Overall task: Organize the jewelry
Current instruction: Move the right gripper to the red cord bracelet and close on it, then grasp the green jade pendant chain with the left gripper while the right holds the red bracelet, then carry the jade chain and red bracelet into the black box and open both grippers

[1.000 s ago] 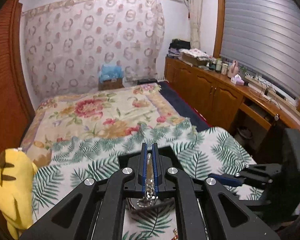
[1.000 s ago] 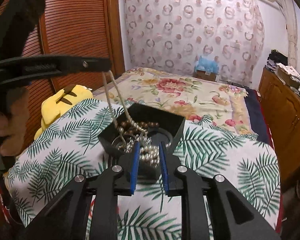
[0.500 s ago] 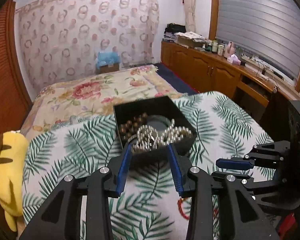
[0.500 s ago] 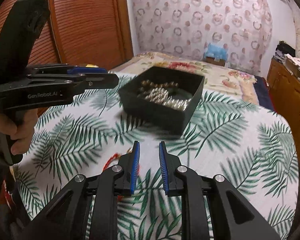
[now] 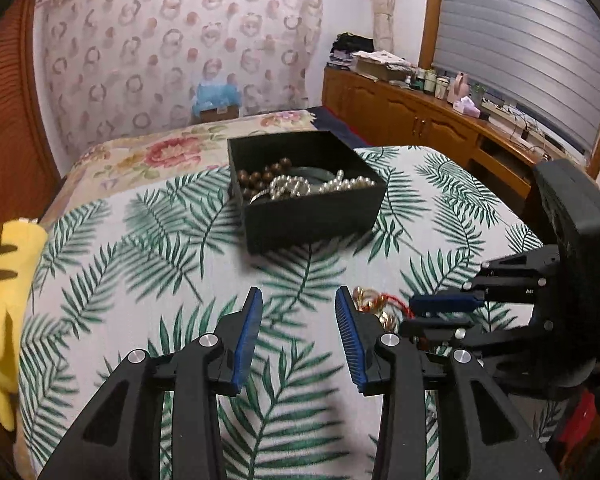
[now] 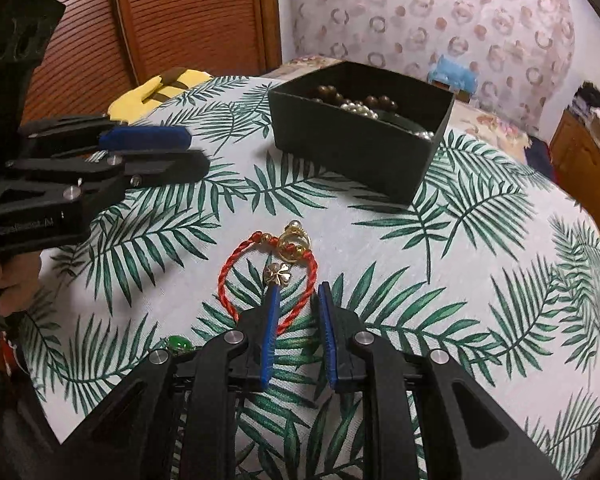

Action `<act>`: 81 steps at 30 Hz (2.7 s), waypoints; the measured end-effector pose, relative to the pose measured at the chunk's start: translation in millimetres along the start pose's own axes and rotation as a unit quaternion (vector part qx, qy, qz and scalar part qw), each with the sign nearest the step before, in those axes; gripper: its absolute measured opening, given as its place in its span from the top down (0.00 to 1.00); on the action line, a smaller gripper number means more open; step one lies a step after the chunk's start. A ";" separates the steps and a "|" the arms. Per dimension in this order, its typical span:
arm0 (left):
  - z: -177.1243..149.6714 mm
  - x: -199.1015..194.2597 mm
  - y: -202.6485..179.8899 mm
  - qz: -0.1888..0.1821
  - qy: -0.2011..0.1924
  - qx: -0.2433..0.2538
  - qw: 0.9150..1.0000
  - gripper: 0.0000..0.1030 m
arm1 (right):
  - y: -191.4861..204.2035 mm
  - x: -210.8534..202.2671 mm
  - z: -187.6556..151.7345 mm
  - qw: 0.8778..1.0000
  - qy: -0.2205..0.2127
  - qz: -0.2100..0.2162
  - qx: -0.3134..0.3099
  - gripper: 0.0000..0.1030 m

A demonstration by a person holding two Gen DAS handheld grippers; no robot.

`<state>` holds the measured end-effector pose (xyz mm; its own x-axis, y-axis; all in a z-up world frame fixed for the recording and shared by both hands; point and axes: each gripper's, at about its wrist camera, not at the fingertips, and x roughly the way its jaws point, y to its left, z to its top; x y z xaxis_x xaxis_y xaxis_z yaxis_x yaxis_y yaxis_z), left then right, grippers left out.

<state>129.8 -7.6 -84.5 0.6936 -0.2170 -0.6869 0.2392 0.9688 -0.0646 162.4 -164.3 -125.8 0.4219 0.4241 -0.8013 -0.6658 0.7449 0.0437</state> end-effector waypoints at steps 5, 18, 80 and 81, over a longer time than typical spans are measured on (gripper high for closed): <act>-16.5 -1.6 -2.8 0.000 0.011 0.002 1.000 0.65 | -2.2 -0.5 -1.8 1.000 0.000 0.002 -0.002 0.97; -44.9 -1.1 -29.8 -0.048 0.040 0.002 0.998 0.65 | -12.2 -63.7 8.1 0.993 -0.115 0.022 0.032 0.97; 5.2 -12.4 -74.0 -0.105 0.006 0.061 0.993 0.95 | -63.4 -35.6 -27.7 0.992 -0.071 -0.042 0.093 0.97; 5.7 -13.1 -72.2 -0.104 0.006 0.061 0.993 0.95 | -63.4 -36.3 -27.6 0.992 -0.072 -0.044 0.093 0.97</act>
<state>107.4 -75.4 -66.6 0.6126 -0.4092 -0.6762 0.4571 0.8814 -0.1193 172.4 -241.1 -115.9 0.5668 0.4119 -0.7135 -0.5025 0.8591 0.0969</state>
